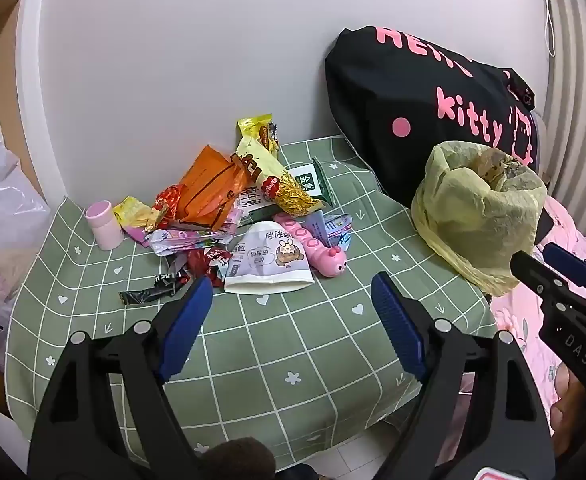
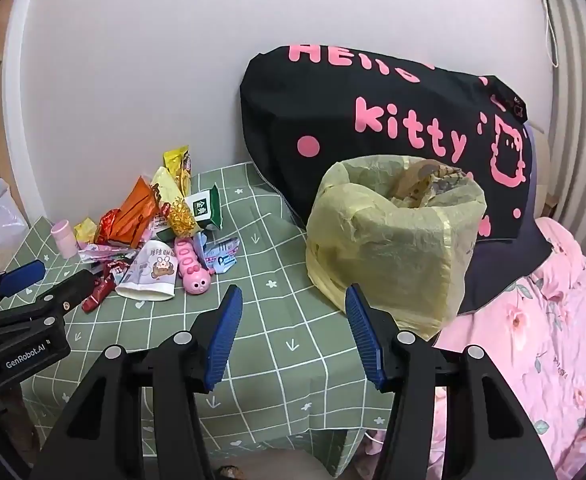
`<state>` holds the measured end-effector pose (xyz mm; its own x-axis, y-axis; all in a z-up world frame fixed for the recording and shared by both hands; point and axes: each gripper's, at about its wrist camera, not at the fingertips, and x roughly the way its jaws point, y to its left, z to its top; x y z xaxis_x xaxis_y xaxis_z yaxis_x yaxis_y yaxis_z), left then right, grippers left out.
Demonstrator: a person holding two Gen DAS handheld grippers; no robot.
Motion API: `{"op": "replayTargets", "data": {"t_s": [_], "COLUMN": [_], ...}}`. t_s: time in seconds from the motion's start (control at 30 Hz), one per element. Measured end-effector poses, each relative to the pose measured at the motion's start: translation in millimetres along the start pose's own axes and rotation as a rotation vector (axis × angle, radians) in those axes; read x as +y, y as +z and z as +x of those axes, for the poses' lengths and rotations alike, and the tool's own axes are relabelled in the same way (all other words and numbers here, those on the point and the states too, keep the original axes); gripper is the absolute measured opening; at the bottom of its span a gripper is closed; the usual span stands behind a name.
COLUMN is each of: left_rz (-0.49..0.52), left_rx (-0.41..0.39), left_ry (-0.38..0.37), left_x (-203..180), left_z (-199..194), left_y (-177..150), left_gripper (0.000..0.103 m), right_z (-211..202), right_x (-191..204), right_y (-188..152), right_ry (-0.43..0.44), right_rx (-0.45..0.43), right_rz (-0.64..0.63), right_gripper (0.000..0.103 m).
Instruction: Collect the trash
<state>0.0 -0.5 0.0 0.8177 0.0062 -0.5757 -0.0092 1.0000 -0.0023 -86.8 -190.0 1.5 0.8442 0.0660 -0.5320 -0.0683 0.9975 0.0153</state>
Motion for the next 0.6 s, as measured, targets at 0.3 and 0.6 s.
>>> {"op": "replayTargets", "data": {"t_s": [0.3,0.6], "left_rz": [0.001,-0.001], "left_rx": [-0.009,-0.013], "left_ry": [0.007,0.0], "left_x": [4,2], "left_z": [0,-1], "left_y": [0,2], "left_gripper": [0.078,0.078], "right_z": [-1,0], "right_x": [-1,-2], "right_y": [7,10], "right_ry": [0.003,0.005], "right_rx": [-0.012,-0.018], "right_rz": [0.015,0.016], "right_gripper": [0.051,0.051]}}
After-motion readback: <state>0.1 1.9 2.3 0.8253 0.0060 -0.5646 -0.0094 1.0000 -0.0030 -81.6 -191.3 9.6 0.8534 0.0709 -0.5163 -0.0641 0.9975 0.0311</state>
